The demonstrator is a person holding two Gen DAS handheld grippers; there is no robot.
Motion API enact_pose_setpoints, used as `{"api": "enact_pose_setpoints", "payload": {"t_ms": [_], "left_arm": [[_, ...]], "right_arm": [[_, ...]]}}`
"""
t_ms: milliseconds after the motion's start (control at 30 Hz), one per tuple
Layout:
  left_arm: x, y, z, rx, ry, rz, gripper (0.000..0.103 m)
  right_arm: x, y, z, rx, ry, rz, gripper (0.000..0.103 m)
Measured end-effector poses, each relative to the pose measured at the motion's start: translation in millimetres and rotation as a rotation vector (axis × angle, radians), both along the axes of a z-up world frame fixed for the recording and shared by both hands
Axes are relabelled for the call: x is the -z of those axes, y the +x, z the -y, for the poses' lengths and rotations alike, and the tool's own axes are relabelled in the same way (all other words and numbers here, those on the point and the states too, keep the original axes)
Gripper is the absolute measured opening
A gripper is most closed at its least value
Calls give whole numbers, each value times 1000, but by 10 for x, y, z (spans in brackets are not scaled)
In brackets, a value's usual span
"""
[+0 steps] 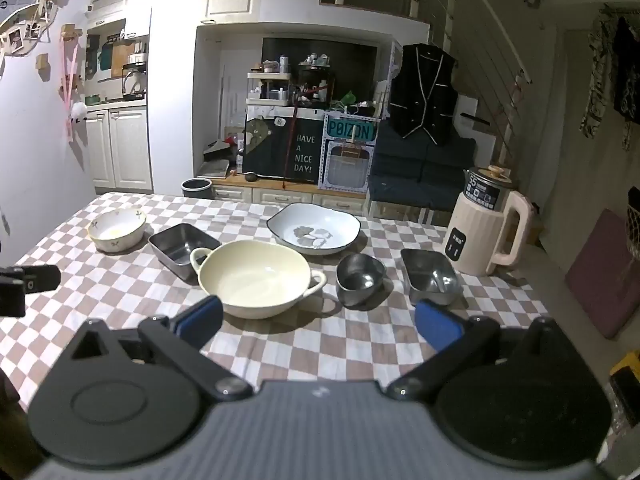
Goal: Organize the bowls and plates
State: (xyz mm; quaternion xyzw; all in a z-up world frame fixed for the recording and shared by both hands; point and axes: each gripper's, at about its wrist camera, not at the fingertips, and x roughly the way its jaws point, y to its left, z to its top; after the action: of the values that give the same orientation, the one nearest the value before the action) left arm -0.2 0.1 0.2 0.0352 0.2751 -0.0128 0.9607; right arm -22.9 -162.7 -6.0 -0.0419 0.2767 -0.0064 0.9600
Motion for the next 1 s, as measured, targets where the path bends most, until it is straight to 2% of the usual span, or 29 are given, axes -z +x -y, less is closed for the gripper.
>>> {"api": "enact_pose_setpoints", "payload": {"t_ms": [1000], "left_arm": [[45, -5, 10, 0, -13, -1, 103]], "right_arm": [[-5, -20, 9, 3, -9, -8, 103]]}}
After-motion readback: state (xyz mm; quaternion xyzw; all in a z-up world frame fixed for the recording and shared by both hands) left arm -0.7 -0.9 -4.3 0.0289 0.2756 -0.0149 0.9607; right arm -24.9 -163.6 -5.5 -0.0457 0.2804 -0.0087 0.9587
